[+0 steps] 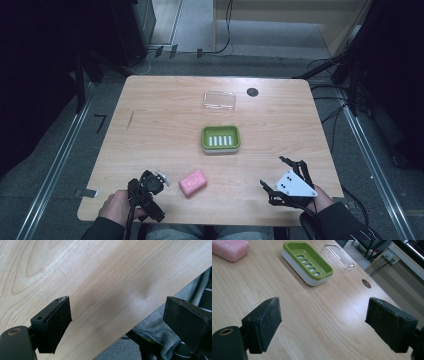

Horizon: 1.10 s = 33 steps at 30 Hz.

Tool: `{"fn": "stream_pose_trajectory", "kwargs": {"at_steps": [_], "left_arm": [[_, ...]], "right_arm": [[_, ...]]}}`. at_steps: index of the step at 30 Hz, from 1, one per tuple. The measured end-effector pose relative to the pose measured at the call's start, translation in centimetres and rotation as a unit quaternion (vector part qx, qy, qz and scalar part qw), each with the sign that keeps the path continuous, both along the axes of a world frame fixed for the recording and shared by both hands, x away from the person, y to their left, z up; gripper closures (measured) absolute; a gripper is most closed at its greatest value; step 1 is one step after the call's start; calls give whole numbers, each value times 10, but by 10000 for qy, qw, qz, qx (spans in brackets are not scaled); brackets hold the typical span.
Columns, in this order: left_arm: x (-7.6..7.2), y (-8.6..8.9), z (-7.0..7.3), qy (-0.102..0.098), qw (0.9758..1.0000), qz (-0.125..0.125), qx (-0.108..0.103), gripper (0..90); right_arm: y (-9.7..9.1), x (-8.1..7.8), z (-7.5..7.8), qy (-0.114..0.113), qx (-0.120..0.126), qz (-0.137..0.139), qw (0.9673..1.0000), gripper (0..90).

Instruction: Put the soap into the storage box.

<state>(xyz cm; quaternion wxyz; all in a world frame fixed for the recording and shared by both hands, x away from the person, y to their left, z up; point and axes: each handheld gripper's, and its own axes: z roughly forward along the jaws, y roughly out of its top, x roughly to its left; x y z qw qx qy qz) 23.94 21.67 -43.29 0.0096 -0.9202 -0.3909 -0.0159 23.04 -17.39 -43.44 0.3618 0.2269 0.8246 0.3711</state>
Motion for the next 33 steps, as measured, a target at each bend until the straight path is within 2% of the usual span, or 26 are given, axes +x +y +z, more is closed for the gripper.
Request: {"fn": "stream_pose_trajectory", "kwargs": {"at_steps": [10, 19, 24, 27, 33], "left_arm": [[7, -18, 4, -43, 9998, -109, -130, 47], [13, -32, 3, -9, 9996, -260, -129, 24], [19, -40, 4, -32, 9995, -266, -186, 19], [22, -44, 4, -8, 9992, -276, -302, 10], [28, -52, 5, -20, 9988, -334, -347, 0]], "right_arm": [[0, 0, 0, 6, -1, 6, 10000, 133], [0, 0, 0, 14, -17, 15, 10000, 133], [0, 0, 0, 9, -21, 22, 10000, 133], [0, 0, 0, 17, -17, 13, 10000, 133], [0, 0, 0, 17, -22, 12, 10000, 133]]}}
